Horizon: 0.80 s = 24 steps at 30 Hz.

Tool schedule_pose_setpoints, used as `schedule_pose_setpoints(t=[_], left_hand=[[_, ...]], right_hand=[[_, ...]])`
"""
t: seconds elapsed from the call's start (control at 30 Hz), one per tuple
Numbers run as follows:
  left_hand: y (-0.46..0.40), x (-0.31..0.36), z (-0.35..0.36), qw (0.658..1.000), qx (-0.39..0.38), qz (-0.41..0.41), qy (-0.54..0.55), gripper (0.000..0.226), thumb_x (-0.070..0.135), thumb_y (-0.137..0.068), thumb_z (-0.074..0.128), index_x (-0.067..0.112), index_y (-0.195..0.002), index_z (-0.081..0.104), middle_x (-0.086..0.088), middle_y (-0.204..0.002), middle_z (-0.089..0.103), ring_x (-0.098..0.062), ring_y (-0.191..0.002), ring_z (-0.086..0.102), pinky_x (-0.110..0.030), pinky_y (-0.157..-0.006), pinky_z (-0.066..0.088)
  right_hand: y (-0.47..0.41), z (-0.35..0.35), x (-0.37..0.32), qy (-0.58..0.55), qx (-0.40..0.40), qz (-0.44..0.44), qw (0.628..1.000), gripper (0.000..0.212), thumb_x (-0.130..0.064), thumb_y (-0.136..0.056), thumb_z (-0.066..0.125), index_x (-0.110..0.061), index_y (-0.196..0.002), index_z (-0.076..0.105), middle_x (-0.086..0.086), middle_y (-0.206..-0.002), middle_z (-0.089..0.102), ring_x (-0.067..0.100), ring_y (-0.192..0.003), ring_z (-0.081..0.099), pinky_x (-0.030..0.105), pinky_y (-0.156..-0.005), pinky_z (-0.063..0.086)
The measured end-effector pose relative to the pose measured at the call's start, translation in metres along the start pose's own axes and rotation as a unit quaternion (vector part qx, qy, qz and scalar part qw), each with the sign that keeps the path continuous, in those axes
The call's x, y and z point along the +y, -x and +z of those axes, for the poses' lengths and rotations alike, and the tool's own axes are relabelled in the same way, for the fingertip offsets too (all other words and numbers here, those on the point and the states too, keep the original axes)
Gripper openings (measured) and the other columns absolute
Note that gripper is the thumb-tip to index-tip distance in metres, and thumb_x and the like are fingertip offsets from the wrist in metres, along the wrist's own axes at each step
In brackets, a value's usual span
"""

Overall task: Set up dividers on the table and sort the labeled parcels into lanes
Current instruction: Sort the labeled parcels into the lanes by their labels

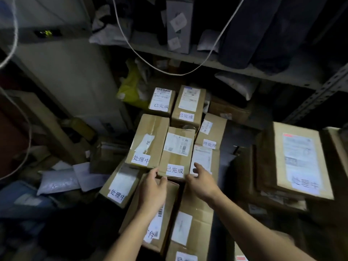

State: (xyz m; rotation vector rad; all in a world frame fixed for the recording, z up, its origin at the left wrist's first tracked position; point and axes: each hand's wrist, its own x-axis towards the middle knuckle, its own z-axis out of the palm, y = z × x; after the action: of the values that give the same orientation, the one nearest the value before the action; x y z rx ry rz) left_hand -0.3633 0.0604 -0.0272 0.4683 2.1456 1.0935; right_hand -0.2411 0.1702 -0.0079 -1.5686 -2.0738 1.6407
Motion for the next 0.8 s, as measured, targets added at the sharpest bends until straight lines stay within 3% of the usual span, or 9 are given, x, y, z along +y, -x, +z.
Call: schedule_pose_setpoints(t=[0.07,0.13,0.23,0.33,0.4,0.47,0.57,0.7,0.8], left_hand=[[-0.006,-0.006,0.003,1.000,0.002,0.003,-0.013,0.043,0.020,-0.095,0.055,0.016,-0.138,0.049,-0.008,-0.137,0.055,-0.022,-0.127,0.051,-0.045,-0.106,0.042],[-0.006,-0.010,0.005,1.000,-0.008,0.008,-0.017,0.042,0.020,-0.096,0.055,0.015,-0.137,0.049,-0.007,-0.136,0.056,-0.021,-0.127,0.051,-0.044,-0.105,0.044],[-0.005,-0.013,0.008,1.000,-0.013,0.004,-0.003,0.046,0.019,-0.096,0.055,0.016,-0.141,0.044,-0.005,-0.137,0.054,-0.019,-0.127,0.051,-0.039,-0.104,0.043],[-0.005,-0.008,0.008,1.000,0.002,0.012,0.000,0.047,0.019,-0.096,0.056,0.016,-0.141,0.043,-0.004,-0.133,0.055,-0.014,-0.116,0.054,-0.023,-0.089,0.043],[-0.002,-0.001,0.008,0.999,0.009,0.035,0.002,0.049,0.017,-0.096,0.056,0.015,-0.143,0.043,-0.002,-0.131,0.051,-0.007,-0.108,0.052,-0.010,-0.079,0.038],[0.003,0.005,0.007,0.999,0.006,0.053,0.009,0.050,0.014,-0.096,0.056,0.015,-0.144,0.043,-0.002,-0.132,0.049,0.002,-0.100,0.051,-0.007,-0.078,0.037],[0.016,0.013,0.004,0.996,-0.003,0.081,0.041,0.043,0.015,-0.096,0.057,0.020,-0.138,0.050,0.002,-0.126,0.055,0.013,-0.100,0.052,-0.005,-0.079,0.041],[0.042,0.028,0.004,0.985,-0.006,0.117,0.126,0.024,0.015,-0.093,0.062,0.030,-0.111,0.057,0.013,-0.114,0.063,0.011,-0.101,0.058,-0.010,-0.080,0.047],[0.062,0.034,0.005,0.977,-0.019,0.121,0.174,0.021,0.019,-0.089,0.064,0.029,-0.106,0.057,0.009,-0.111,0.066,0.001,-0.105,0.062,-0.019,-0.085,0.050]], right_hand=[[-0.013,0.011,0.003,-0.018,-0.006,0.013,1.000,0.042,-0.029,-0.098,0.053,-0.025,-0.139,0.045,-0.004,-0.132,0.060,0.006,-0.105,0.061,0.016,-0.081,0.046],[-0.022,0.020,0.008,-0.016,-0.004,0.022,1.000,0.037,-0.029,-0.097,0.053,-0.025,-0.134,0.049,-0.005,-0.129,0.062,0.009,-0.112,0.059,0.020,-0.084,0.043],[-0.032,0.027,0.012,-0.015,0.013,0.031,0.999,0.033,-0.033,-0.099,0.052,-0.025,-0.131,0.052,-0.005,-0.126,0.063,0.008,-0.103,0.055,0.021,-0.083,0.041],[-0.035,0.031,0.012,-0.036,0.041,0.033,0.998,0.028,-0.033,-0.100,0.052,-0.026,-0.127,0.054,-0.011,-0.116,0.065,-0.005,-0.089,0.055,0.004,-0.061,0.039],[-0.032,0.029,0.010,-0.060,0.075,0.024,0.995,0.024,-0.029,-0.100,0.053,-0.028,-0.124,0.055,-0.020,-0.103,0.063,-0.006,-0.091,0.059,0.001,-0.056,0.041],[-0.024,0.022,0.007,-0.082,0.092,0.012,0.992,0.023,-0.026,-0.099,0.055,-0.034,-0.120,0.054,-0.026,-0.099,0.062,0.000,-0.098,0.065,0.005,-0.063,0.046],[-0.004,0.003,0.002,-0.110,0.104,-0.010,0.988,0.028,-0.027,-0.097,0.058,-0.041,-0.120,0.053,-0.026,-0.098,0.067,-0.009,-0.090,0.066,0.008,-0.065,0.050],[0.030,-0.022,0.001,-0.142,0.089,-0.033,0.985,0.030,-0.031,-0.095,0.062,-0.048,-0.118,0.054,-0.017,-0.110,0.071,-0.002,-0.098,0.067,0.021,-0.084,0.055],[0.059,-0.036,0.006,-0.162,0.078,-0.042,0.983,0.030,-0.033,-0.094,0.064,-0.041,-0.122,0.059,-0.015,-0.114,0.071,-0.002,-0.103,0.066,0.026,-0.091,0.054]])
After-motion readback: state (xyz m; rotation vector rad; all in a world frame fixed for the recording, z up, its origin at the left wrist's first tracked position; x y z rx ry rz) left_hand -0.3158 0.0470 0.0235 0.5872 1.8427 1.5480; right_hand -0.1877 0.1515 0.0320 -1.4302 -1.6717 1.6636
